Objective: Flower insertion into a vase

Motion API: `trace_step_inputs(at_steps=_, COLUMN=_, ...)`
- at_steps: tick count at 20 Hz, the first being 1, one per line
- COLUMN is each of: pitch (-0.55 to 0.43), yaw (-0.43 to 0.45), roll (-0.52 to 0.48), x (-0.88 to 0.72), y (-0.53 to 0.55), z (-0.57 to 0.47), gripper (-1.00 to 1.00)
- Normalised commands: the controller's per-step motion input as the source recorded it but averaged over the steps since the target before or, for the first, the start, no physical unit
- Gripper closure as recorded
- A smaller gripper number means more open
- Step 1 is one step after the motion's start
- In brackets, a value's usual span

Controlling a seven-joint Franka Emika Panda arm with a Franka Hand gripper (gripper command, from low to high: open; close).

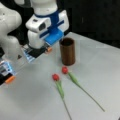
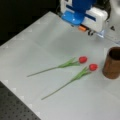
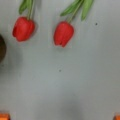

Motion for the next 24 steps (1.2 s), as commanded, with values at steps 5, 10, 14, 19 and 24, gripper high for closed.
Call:
trace_step_inputs(at_steps=5, pitch=0.049, yaw=0.01, roll=-0.025, x=0.47, y=-0.03, z=-0.07, gripper=-1.0)
trace_step_inputs(at_steps=10, pitch=0.098, yaw=0.047, roll=-0.026, x=0.54, y=0.17, z=-0.05, gripper=-1.0)
trace_step_inputs(at_steps=14, pitch=0.102, yaw=0.078, roll=-0.003, x=0.55, y=0.23, z=-0.17, gripper=-1.0)
trace_step_inputs(at_steps=19, pitch=0.068, yaw=0.072, roll=-0.001, x=0.42, y=0.05, z=-0.18, gripper=-1.0)
trace_step_inputs(at_steps=24, pitch=0.036, yaw=0.088, roll=-0.014, x=0.24, y=-0.03, z=-0.1, gripper=-1.0)
